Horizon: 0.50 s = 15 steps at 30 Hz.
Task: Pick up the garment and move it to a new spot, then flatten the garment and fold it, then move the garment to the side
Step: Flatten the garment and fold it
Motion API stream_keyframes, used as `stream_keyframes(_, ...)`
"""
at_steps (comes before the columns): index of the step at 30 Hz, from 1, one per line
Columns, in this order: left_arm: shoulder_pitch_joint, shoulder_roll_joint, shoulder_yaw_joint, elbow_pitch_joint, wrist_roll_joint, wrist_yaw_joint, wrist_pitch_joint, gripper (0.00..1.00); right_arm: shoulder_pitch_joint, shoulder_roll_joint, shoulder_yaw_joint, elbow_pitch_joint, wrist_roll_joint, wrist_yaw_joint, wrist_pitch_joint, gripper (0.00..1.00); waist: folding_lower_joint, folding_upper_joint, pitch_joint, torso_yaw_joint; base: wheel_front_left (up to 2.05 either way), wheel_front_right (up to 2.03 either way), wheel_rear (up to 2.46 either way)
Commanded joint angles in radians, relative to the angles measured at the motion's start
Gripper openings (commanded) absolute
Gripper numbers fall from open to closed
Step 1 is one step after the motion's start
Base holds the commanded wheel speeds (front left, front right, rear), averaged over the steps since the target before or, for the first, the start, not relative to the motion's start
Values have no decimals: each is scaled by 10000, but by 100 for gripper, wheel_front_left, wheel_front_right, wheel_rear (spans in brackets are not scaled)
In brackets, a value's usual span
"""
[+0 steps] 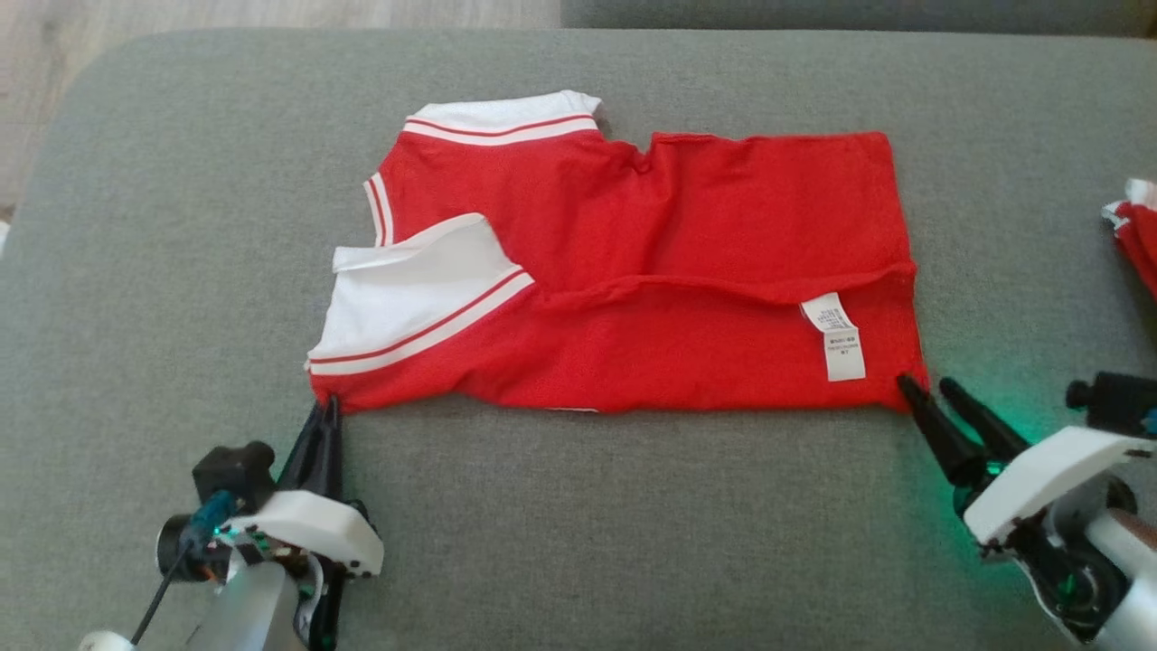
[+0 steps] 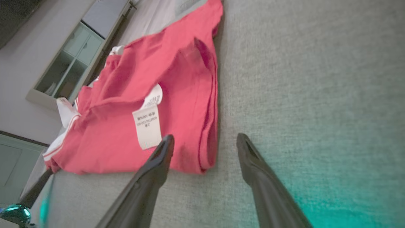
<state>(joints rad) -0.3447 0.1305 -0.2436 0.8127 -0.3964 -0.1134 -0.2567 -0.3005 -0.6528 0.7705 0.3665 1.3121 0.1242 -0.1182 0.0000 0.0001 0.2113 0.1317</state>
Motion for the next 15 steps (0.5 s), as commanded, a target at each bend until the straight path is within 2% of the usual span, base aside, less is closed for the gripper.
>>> stream_keyframes(1,-185,295,193,-314,-11,-49,-45,0,-239,-50,62,185,-167,65,175,100,0,-1,-108,112,0,0,0)
stream_keyframes(4,-151,297,168,-537,-4,-77,-47,0,-319,258,200,819,-295,65,522,100,0,-1,-212,249,0,0,0)
stream_keyframes(5,-117,298,151,-663,-3,-92,-48,0,-370,470,291,1035,-351,65,681,38,0,-1,-268,310,0,0,0)
stream_keyframes(6,-95,297,147,-716,-9,-98,-48,0,-374,553,337,1082,-347,65,767,0,0,-1,-290,333,0,0,0)
stream_keyframes(9,-35,321,134,-878,-15,-111,-49,0,-379,570,429,1016,-382,65,892,0,0,-1,-325,367,0,0,0)
stream_keyframes(15,241,399,55,-1284,-96,-138,-50,0,-356,91,357,797,-577,65,705,0,0,-1,-441,242,0,0,0)
